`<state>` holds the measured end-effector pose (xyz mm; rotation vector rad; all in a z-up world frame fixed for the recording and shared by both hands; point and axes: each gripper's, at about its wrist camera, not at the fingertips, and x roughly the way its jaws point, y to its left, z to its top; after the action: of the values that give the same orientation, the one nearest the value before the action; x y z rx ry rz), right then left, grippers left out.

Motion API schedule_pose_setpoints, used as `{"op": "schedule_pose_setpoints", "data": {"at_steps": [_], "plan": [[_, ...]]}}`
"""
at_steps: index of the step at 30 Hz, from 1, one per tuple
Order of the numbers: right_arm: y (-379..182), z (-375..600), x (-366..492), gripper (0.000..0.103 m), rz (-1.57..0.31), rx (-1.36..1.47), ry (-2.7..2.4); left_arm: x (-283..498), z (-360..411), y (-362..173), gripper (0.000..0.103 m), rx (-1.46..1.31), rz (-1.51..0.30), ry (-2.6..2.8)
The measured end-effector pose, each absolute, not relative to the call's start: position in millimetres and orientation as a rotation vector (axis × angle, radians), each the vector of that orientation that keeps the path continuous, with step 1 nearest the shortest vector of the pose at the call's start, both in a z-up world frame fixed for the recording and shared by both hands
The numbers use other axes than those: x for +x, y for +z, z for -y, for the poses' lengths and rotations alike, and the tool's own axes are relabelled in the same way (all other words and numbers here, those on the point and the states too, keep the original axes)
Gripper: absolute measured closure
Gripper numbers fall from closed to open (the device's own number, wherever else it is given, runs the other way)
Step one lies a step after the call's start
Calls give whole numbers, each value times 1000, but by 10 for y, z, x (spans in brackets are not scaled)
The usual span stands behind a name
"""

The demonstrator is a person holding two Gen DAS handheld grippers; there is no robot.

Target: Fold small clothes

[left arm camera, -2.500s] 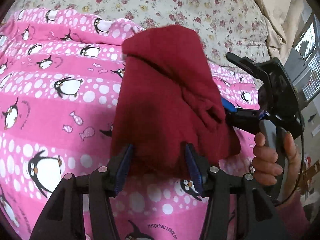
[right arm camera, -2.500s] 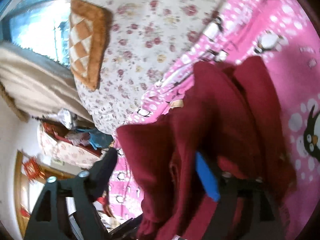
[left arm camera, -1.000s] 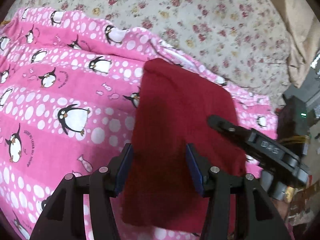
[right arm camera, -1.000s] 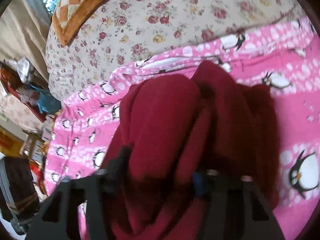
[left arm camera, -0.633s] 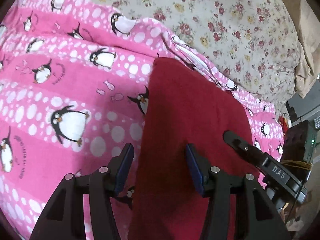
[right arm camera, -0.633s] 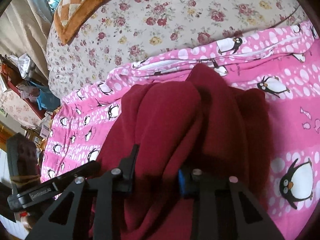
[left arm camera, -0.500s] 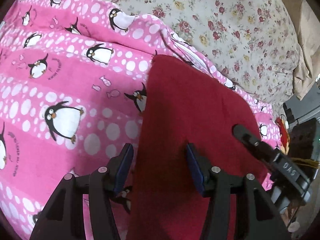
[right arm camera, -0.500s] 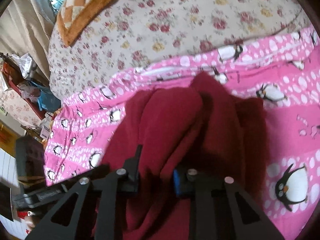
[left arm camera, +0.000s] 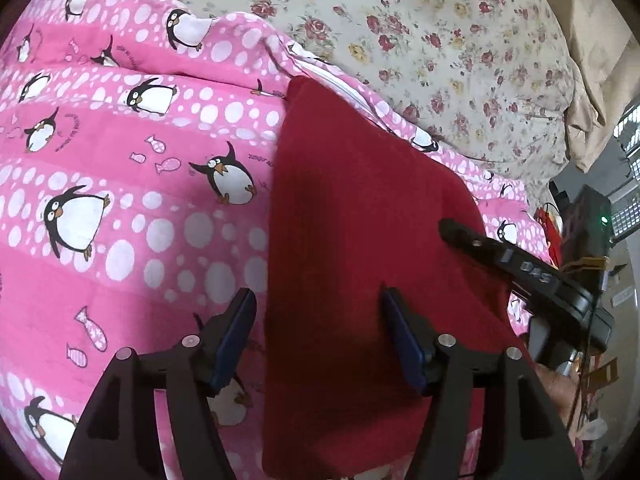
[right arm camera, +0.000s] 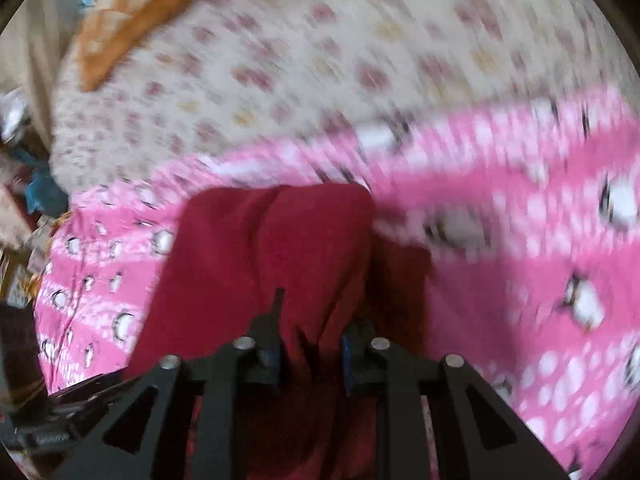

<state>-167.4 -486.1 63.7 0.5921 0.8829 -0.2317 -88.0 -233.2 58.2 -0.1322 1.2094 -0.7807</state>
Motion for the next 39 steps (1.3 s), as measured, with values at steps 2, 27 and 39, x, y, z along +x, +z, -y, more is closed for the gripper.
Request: {"op": "schedule_pose_setpoints", "data": {"at_steps": [2, 27, 39], "plan": [[751, 4876, -1797, 67, -857, 609, -246, -873, 2329, 589, 57, -124, -1201, -776], [776, 4784, -2153, 32, -821, 679, -191, -676, 2522, 441, 55, -177, -1248, -807], [626, 4566, -2154, 75, -894, 516, -215, -651, 2619, 344, 43, -153, -1281, -840]]}}
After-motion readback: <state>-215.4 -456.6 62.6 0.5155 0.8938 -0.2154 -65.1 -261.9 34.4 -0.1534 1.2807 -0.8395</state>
